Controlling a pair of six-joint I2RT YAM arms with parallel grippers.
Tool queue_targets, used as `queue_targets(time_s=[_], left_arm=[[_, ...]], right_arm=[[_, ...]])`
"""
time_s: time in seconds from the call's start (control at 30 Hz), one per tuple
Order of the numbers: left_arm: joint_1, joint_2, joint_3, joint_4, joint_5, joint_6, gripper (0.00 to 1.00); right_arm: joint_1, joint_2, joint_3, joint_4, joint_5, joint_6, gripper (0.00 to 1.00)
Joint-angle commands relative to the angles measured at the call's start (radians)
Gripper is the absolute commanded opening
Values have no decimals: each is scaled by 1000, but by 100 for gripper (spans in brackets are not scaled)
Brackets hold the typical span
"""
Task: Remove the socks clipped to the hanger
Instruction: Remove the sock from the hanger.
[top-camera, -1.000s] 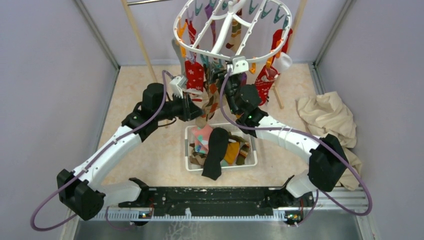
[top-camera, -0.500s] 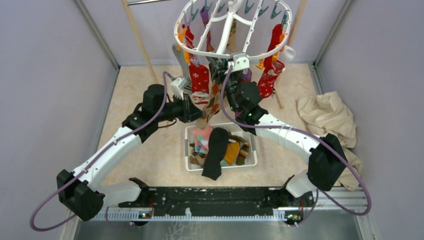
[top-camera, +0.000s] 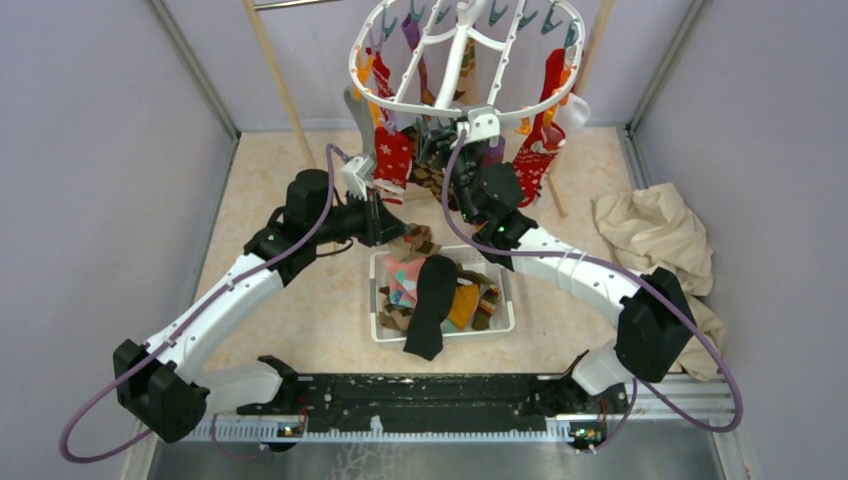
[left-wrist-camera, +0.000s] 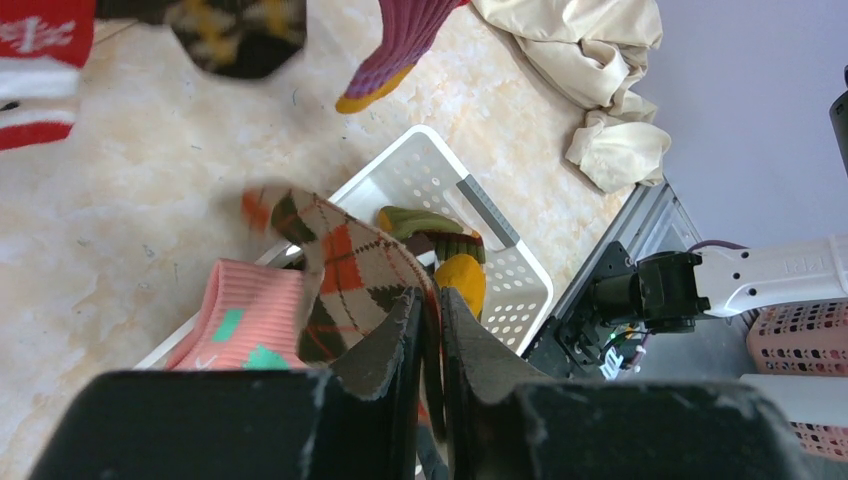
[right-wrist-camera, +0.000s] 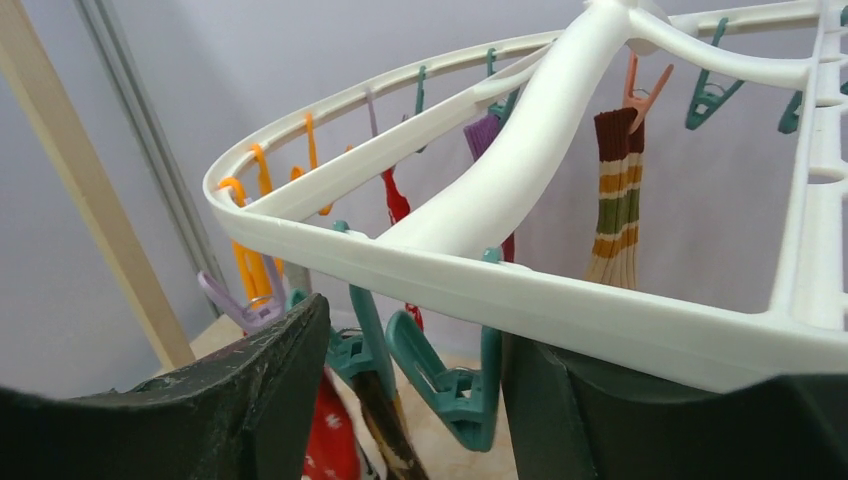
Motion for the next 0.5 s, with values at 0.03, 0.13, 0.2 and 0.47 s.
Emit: queue_targets(time_s=[0.03,0.13,0.2,0.47], left_arm=[[-4,-15,-5,3,20,-4,18],[-3,-16,-2,6,28,-9,18],[-3,-20,1,6,29,-10,18],[-5,-41,9,-15,35,-20,18]], right_arm=[[-11,-61,-10,21,3,7,58],[-11,-78,-21,10,2,10,63],[-13,-98,-38,2,7,21,65],[-11,-208,-120,-105,-16,110,67]])
